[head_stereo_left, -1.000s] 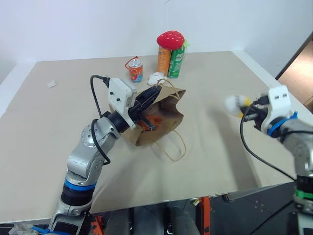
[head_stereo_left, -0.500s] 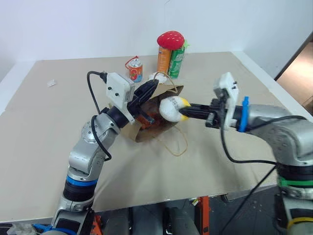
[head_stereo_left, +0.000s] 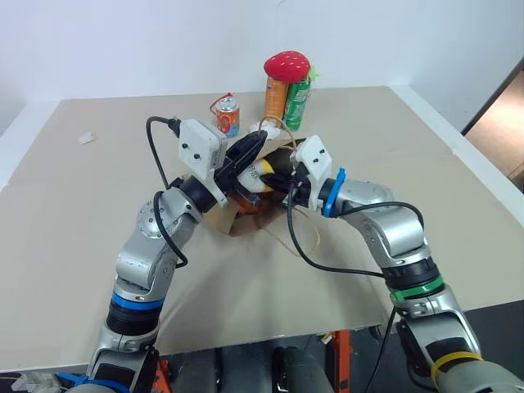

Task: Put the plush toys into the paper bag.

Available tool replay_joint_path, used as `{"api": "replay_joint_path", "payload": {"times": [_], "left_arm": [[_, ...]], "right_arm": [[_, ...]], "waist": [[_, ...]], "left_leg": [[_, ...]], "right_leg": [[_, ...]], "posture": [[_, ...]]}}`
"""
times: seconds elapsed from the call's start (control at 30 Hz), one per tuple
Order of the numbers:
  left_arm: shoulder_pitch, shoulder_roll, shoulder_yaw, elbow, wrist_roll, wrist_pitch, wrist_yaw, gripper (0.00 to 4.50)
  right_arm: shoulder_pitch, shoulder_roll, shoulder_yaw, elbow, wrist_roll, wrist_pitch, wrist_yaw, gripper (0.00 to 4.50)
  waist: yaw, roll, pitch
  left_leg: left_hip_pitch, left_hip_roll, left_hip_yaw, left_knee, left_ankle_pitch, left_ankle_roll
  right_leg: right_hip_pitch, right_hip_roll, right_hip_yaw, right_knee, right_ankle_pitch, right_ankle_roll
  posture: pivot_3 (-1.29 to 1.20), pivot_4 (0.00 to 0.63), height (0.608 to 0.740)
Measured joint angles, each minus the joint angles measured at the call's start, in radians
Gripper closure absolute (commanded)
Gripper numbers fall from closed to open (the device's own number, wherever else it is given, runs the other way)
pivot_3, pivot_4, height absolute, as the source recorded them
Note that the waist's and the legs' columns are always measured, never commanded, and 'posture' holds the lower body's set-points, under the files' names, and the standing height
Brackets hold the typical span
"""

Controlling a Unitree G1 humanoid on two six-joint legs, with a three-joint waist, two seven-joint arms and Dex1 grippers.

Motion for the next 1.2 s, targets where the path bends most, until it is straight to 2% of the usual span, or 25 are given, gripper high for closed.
{"api": "replay_joint_path", "payload": {"times": [0.03, 0.13, 0.17, 0.2, 0.37, 0.5, 0.57, 0.73, 0.83, 0.9, 0.97, 1.0, 1.2], "left_arm": [[0.0, 0.0, 0.0, 0.0, 0.0, 0.0, 0.0, 4.5], [0.0, 0.001, 0.0, 0.0, 0.0, 0.0, 0.0, 4.5], [0.0, 0.001, 0.0, 0.0, 0.0, 0.0, 0.0, 4.5], [0.0, 0.001, 0.0, 0.0, 0.0, 0.0, 0.0, 4.5], [-0.001, 0.002, -0.001, 0.0, 0.0, 0.001, -0.001, 4.5], [-0.004, 0.001, -0.002, 0.002, 0.003, -0.002, -0.003, 4.5], [-0.004, 0.001, 0.0, 0.004, 0.007, -0.007, -0.002, 4.5], [-0.004, -0.005, -0.008, 0.007, 0.008, -0.016, -0.003, 4.5], [-0.004, -0.011, -0.009, 0.009, 0.008, -0.017, -0.003, 4.5], [-0.004, -0.014, -0.012, 0.009, 0.008, -0.017, -0.003, 4.5], [-0.004, -0.012, -0.012, 0.009, 0.008, -0.017, -0.004, 4.5], [-0.004, -0.009, -0.011, 0.009, 0.008, -0.016, -0.004, 4.5], [-0.004, 0.001, -0.011, 0.009, 0.007, -0.011, -0.004, 4.5]], "right_arm": [[0.0, 0.003, 0.0, 0.001, -0.002, 0.0, -0.005, 2.23], [0.006, -0.008, -0.011, -0.005, -0.005, 0.0, -0.001, 0.95], [0.01, -0.016, -0.015, -0.009, -0.005, 0.002, 0.005, 0.35], [0.015, -0.026, -0.023, -0.019, -0.002, 0.008, 0.014, 0.05], [0.048, -0.151, -0.104, -0.152, 0.099, 0.122, 0.105, 0.05], [0.112, -0.354, -0.167, -0.278, 0.224, 0.252, 0.256, 0.05], [0.15, -0.407, -0.197, -0.293, 0.264, 0.312, 0.283, 0.05], [0.251, -0.405, -0.213, -0.338, 0.319, 0.387, 0.264, 0.05], [0.281, -0.32, -0.167, -0.321, 0.28, 0.375, 0.184, 0.05], [0.285, -0.28, -0.135, -0.282, 0.242, 0.365, 0.138, 0.58], [0.285, -0.265, -0.12, -0.247, 0.21, 0.353, 0.11, 1.35], [0.285, -0.263, -0.115, -0.236, 0.196, 0.341, 0.102, 1.54], [0.29, -0.266, -0.114, -0.196, 0.135, 0.266, 0.103, 4.46]], "waist": [[0.0, 0.0, 0.0], [0.0, 0.0, 0.0], [0.0, 0.0, 0.0], [0.0, 0.0, 0.0], [0.0, 0.0, 0.0], [0.002, 0.0, 0.0], [0.002, -0.001, 0.0], [-0.001, -0.001, 0.0], [-0.002, -0.001, 0.0], [-0.001, -0.001, 0.0], [-0.001, -0.001, 0.0], [0.0, -0.001, 0.0], [0.0, -0.001, 0.0]], "left_leg": [[0.0, 0.0, 0.0, 0.0, 0.0, 0.0], [0.0, 0.0, 0.0, 0.0, 0.0, 0.0], [0.0, 0.0, 0.0, 0.0, 0.0, 0.0], [0.0, 0.0, 0.0, 0.0, 0.0, 0.0], [0.0, 0.0, 0.0, 0.0, 0.0, 0.0], [0.0, 0.0, -0.001, 0.0, -0.001, -0.002], [0.001, 0.0, -0.001, 0.0, -0.001, -0.002], [0.004, 0.0, -0.004, 0.0, -0.002, -0.003], [0.004, 0.0, -0.005, 0.001, -0.002, -0.003], [0.004, 0.0, -0.005, 0.001, -0.002, -0.003], [0.003, -0.001, -0.004, 0.001, -0.002, -0.003], [0.003, -0.001, -0.004, 0.001, -0.002, -0.003], [0.003, -0.001, -0.004, 0.001, -0.002, -0.002]], "right_leg": [[0.0, 0.0, 0.0, 0.0, 0.0, 0.0], [0.0, 0.0, 0.001, 0.0, 0.0, 0.0], [0.0, 0.0, 0.001, 0.0, 0.0, 0.0], [0.0, 0.0, 0.001, 0.0, 0.0, 0.0], [0.0, 0.0, 0.001, 0.0, 0.0, 0.0], [0.0, -0.001, 0.0, 0.0, -0.001, -0.001], [0.0, -0.001, 0.001, 0.0, -0.001, -0.002], [0.0, 0.002, 0.002, 0.0, 0.001, -0.004], [0.0, 0.002, 0.003, 0.0, 0.002, -0.004], [0.0, 0.002, 0.003, 0.0, 0.002, -0.004], [0.0, 0.002, 0.004, 0.0, 0.002, -0.004], [0.0, 0.002, 0.004, 0.0, 0.002, -0.004], [0.0, 0.002, 0.005, 0.0, 0.002, -0.003]], "posture": [[0.0, 0.15, 0.74], [0.0, 0.15, 0.74], [0.0, 0.15, 0.74], [0.0, 0.15, 0.74], [0.0, 0.15, 0.74], [0.0, 0.15, 0.74], [0.0, 0.15, 0.74], [0.0, 0.15, 0.74], [0.0, 0.15, 0.74], [0.0, 0.15, 0.74], [0.0, 0.15, 0.74], [0.0, 0.15, 0.74], [0.0, 0.15, 0.74]]}}
